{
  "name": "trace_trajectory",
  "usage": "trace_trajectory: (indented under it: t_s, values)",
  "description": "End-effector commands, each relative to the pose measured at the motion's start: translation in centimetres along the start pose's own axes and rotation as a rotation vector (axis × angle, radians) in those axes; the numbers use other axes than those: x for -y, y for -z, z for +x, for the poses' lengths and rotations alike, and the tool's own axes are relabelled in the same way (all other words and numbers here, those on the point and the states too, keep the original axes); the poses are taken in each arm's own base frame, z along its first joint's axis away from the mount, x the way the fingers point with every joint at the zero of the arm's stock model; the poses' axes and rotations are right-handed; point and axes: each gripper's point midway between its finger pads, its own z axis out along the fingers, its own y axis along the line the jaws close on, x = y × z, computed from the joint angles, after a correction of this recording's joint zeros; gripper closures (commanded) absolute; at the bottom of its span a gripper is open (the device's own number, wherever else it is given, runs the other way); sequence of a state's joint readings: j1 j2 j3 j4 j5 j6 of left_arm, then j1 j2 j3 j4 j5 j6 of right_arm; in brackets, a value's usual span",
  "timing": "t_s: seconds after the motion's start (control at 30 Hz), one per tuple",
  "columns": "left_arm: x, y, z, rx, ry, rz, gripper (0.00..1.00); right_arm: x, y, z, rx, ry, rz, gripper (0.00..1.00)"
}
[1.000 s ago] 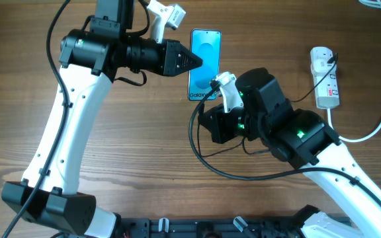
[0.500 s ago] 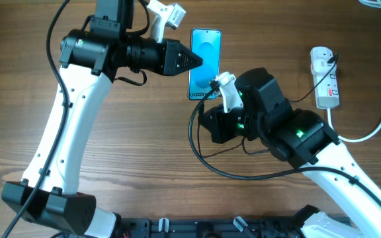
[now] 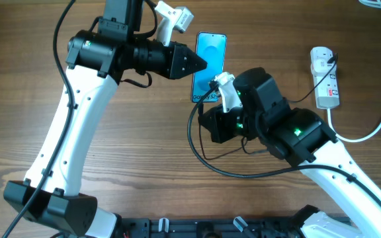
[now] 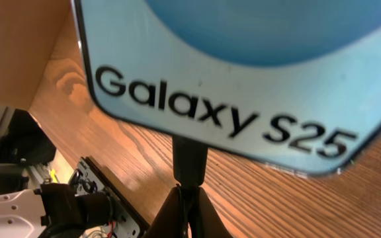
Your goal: Plug charger to phone and switch on socket
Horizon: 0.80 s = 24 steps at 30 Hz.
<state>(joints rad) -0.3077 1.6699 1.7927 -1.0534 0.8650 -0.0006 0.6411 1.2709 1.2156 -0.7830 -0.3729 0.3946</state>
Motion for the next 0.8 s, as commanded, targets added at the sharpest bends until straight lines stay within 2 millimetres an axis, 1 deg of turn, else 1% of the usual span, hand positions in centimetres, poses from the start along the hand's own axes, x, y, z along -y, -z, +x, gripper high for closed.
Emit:
trace_trajectory:
  t_s: [0.0, 0.33, 0.53, 0.6, 0.77]
  values:
    - [1.1, 1.0, -0.8, 0.041, -0.072, -0.007, 0.96, 0.2, -0.1, 0.0, -0.007, 0.020, 0.015, 0.96]
    - [1.2, 1.0, -0.9, 0.044, -0.046, -0.004, 0.96, 0.2, -0.1, 0.0, -0.008, 0.023, 0.016, 0.96]
    - [1.8, 1.0, -0.5, 0.031, -0.036, 0.033, 0.96, 0.1, -0.1, -0.2, 0.004, 0.028, 0.012, 0.96]
    - [2.1, 1.0, -0.5, 0.028, -0.035, 0.053, 0.96, 0.2, -0.1, -0.3, 0.007, 0.028, 0.021, 0.96]
    - [2.2, 1.0, -0.5, 0.027, -0.034, 0.054, 0.96, 0.7, -0.1, -0.3, 0.008, 0.023, 0.043, 0.96]
